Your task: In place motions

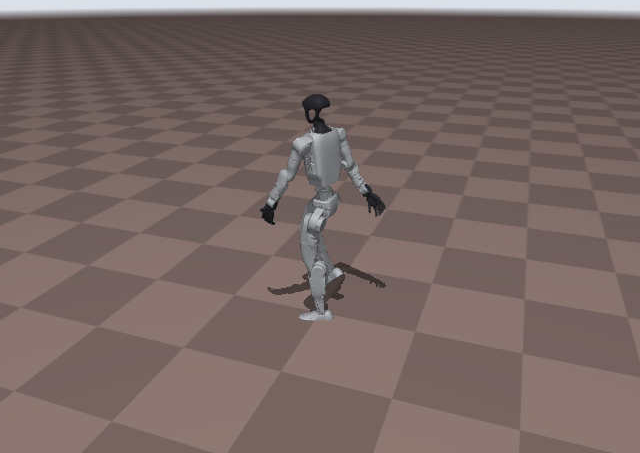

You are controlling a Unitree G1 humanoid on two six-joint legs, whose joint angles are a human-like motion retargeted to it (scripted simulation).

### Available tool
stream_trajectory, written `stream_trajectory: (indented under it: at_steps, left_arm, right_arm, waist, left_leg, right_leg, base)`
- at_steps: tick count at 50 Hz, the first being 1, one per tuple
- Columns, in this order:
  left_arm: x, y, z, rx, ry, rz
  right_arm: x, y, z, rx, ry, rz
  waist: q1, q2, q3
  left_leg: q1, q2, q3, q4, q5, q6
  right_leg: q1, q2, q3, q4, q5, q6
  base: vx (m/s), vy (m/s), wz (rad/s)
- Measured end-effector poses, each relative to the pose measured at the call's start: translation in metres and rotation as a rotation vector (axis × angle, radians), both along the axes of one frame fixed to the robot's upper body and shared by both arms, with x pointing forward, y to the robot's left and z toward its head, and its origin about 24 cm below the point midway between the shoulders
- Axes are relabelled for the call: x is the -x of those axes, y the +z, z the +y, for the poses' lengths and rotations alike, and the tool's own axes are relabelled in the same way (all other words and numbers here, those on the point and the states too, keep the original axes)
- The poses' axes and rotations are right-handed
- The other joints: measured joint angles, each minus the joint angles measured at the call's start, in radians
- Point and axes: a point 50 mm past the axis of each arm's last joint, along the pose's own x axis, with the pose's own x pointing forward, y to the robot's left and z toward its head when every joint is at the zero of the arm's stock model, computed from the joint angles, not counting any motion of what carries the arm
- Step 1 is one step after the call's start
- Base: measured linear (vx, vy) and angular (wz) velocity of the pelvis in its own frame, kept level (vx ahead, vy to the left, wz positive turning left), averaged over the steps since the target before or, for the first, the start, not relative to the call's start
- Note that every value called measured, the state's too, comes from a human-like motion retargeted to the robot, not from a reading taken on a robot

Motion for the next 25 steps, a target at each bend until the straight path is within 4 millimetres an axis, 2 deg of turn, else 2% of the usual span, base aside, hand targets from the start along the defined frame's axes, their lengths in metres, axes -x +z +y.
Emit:
stream_trajectory:
  at_steps: [2,3,5,6,9,12,16,19,21,22,23,25]
  left_arm:
    - [-0.022,0.02,0.02,-0.077,-0.015,-0.099]
    - [-0.026,0.024,0.026,-0.12,-0.011,-0.126]
    - [-0.035,0.032,0.025,-0.188,-0.009,-0.18]
    - [-0.039,0.034,0.024,-0.203,-0.002,-0.205]
    - [-0.038,0.033,0.019,-0.184,0.015,-0.224]
    - [-0.017,0.013,0.005,-0.098,0.006,-0.139]
    - [0.033,-0.021,-0.011,-0.016,0.015,0.054]
    - [0.092,-0.047,-0.024,0.025,0.025,0.237]
    - [0.138,-0.059,-0.032,0.048,0.038,0.366]
    - [0.161,-0.063,-0.035,0.058,0.054,0.43]
    - [0.184,-0.066,-0.038,0.067,0.082,0.493]
    - [0.234,-0.067,-0.04,0.086,0.148,0.627]
  right_arm:
    - [0.025,0.008,0.0,0.015,-0.043,0.062]
    - [0.039,0.013,0.0,0.029,-0.055,0.091]
    - [0.064,0.021,0.005,0.048,-0.102,0.13]
    - [0.071,0.023,0.01,0.044,-0.126,0.141]
    - [0.083,0.025,0.023,0.021,-0.172,0.162]
    - [0.075,0.019,0.033,-0.023,-0.191,0.137]
    - [0.031,-0.003,0.041,-0.109,-0.144,-0.001]
    - [-0.018,-0.021,0.046,-0.153,-0.048,-0.158]
    - [-0.059,-0.03,0.05,-0.162,0.043,-0.282]
    - [-0.081,-0.034,0.052,-0.162,0.097,-0.349]
    - [-0.104,-0.036,0.054,-0.161,0.155,-0.418]
    - [-0.148,-0.036,0.062,-0.18,0.268,-0.543]
  waist:
    - [-0.08,0.015,-0.003]
    - [-0.1,0.026,-0.019]
    - [-0.082,0.056,-0.063]
    - [-0.078,0.055,-0.062]
    - [-0.072,0.045,-0.056]
    - [-0.044,0.031,-0.063]
    - [0.02,-0.008,-0.061]
    - [0.056,-0.021,-0.076]
    - [0.039,-0.033,-0.074]
    - [0.024,-0.044,-0.073]
    - [0.025,-0.058,-0.082]
    - [0.054,-0.096,-0.099]
  left_leg:
    - [-0.052,0.022,-0.03,0.019,0.002,0.003]
    - [-0.078,0.031,-0.042,0.024,0.005,0.006]
    - [-0.123,0.063,-0.014,0.031,0.006,0.005]
    - [-0.123,0.07,0.0,0.031,0.007,0.006]
    - [-0.112,0.072,0.008,0.028,0.012,0.008]
    - [-0.089,0.056,0.02,0.015,0.016,0.009]
    - [-0.021,0.009,0.068,-0.01,0.018,0.006]
    - [0.018,-0.017,0.097,-0.021,0.009,0.0]
    - [0.036,-0.046,0.068,-0.015,0.002,0.001]
    - [0.039,-0.066,0.05,-0.008,-0.003,0.003]
    - [0.036,-0.088,0.053,0.001,-0.011,0.005]
    - [0.048,-0.129,0.076,0.021,-0.033,0.004]
  right_leg:
    - [-0.169,0.017,0.021,0.164,-0.057,-0.006]
    - [-0.248,0.034,0.033,0.227,-0.08,-0.002]
    - [-0.391,0.054,0.031,0.323,-0.113,-0.004]
    - [-0.421,0.051,0.02,0.347,-0.125,-0.009]
    - [-0.434,0.046,0.001,0.358,-0.157,-0.006]
    - [-0.328,0.061,0.009,0.27,-0.171,0.008]
    - [-0.02,0.081,0.044,0.004,-0.156,0.013]
    - [0.265,0.132,0.074,-0.357,-0.11,0.021]
    - [0.482,0.145,0.059,-0.694,-0.036,0.035]
    - [0.587,0.14,0.037,-0.864,-0.057,0.033]
    - [0.67,0.142,0.027,-1.002,-0.217,0.017]
    - [0.776,0.123,-0.041,-1.203,-0.335,-0.086]
  base:
    - [-0.13,-0.01,0.44]
    - [0.0,0.0,0.0]
    - [0.03,-0.03,-0.22]
    - [0.0,0.0,0.0]
    - [0.0,0.0,0.0]
    - [0.04,0.05,-0.31]
    - [0.05,0.08,-0.6]
    - [0.12,0.03,-0.3]
    - [0.08,-0.04,0.64]
    - [0.04,-0.05,0.72]
    - [0.05,-0.08,0.08]
    - [0.07,-0.12,-0.64]
